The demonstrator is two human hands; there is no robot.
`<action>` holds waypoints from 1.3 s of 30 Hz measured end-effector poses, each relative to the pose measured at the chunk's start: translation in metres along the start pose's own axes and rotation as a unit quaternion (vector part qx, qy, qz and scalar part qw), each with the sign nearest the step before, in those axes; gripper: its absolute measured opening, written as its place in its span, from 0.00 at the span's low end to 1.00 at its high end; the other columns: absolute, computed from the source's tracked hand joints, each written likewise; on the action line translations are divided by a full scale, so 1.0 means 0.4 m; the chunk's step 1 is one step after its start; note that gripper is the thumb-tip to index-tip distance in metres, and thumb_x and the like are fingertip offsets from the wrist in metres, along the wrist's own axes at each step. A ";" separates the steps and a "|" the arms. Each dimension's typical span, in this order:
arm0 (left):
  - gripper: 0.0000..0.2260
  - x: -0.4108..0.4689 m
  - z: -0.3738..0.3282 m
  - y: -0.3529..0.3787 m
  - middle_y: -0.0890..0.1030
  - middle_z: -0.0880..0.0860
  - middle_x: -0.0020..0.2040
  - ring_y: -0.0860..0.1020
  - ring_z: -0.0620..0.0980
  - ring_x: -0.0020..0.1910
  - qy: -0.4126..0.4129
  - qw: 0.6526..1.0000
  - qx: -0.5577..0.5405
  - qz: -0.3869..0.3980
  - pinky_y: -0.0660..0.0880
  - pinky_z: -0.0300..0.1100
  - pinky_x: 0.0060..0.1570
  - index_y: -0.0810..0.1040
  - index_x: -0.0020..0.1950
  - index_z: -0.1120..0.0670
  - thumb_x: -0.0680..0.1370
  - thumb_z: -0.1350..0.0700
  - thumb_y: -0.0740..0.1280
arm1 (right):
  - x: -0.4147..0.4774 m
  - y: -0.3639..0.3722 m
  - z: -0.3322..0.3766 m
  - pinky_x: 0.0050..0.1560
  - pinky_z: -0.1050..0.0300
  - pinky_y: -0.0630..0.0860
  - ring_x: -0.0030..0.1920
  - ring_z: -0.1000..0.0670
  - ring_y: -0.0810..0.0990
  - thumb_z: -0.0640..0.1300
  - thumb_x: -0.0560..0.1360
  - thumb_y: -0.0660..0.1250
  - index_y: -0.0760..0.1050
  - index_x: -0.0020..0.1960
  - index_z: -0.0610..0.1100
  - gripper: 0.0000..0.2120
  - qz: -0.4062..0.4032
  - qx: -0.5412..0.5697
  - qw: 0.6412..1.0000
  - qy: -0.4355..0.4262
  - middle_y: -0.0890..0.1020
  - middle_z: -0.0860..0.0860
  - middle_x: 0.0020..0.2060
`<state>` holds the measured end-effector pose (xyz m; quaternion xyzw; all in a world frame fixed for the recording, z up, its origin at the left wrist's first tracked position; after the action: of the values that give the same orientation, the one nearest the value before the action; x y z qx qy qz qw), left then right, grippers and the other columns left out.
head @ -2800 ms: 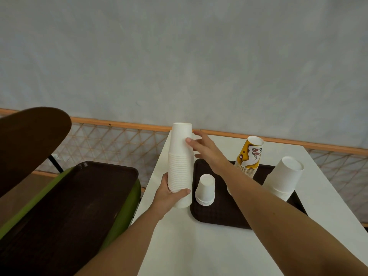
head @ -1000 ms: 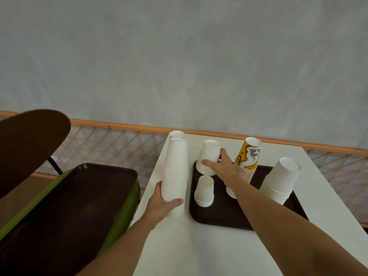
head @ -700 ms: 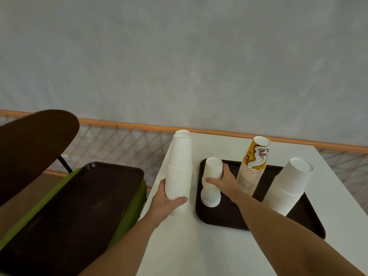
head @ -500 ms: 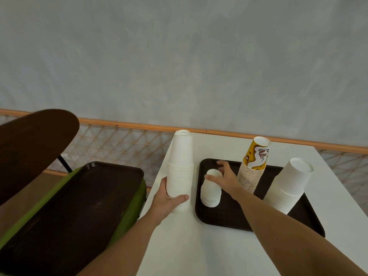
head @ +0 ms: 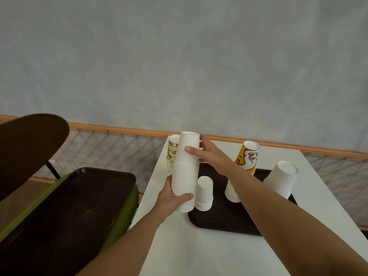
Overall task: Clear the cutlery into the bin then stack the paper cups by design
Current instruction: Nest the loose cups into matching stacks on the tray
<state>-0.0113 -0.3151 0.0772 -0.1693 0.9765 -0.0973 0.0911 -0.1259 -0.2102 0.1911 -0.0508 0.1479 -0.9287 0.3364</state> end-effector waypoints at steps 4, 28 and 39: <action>0.38 0.000 -0.012 0.008 0.71 0.50 0.64 0.71 0.51 0.63 0.006 1.000 0.004 0.001 0.71 0.52 0.64 0.58 0.71 0.47 0.68 0.53 0.76 | 0.002 0.005 -0.004 0.57 0.49 0.77 0.60 0.51 0.77 0.52 0.70 0.72 0.65 0.68 0.51 0.30 0.044 0.018 0.999 0.021 0.77 0.53 0.60; 0.38 -0.018 -0.013 0.011 0.72 0.49 0.62 0.71 0.50 0.61 0.004 1.000 0.011 0.013 0.72 0.47 0.61 0.58 0.71 0.47 0.68 0.54 0.76 | 0.014 -0.058 0.055 0.49 0.55 0.78 0.57 0.49 0.77 0.47 0.70 0.73 0.68 0.65 0.48 0.25 -0.025 0.053 0.998 -0.018 0.78 0.49 0.57; 0.38 -0.020 -0.003 0.016 0.72 0.49 0.62 0.71 0.51 0.61 -0.007 1.000 0.024 0.015 0.72 0.49 0.62 0.58 0.71 0.48 0.68 0.54 0.76 | 0.022 -0.098 0.050 0.45 0.55 0.79 0.53 0.49 0.80 0.44 0.71 0.72 0.71 0.62 0.46 0.22 -0.073 0.132 0.988 -0.008 0.80 0.47 0.55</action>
<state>-0.0062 -0.3062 0.0779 -0.1530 0.9758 -0.1178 0.1031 -0.1526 -0.1921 0.2224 -0.0244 0.0166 -0.9617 0.2724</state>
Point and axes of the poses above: each hand's wrist, its own x-axis towards the middle knuckle, its own y-axis out of the palm, z = x × y, the point moved 3 cm from there along x, towards the middle knuckle
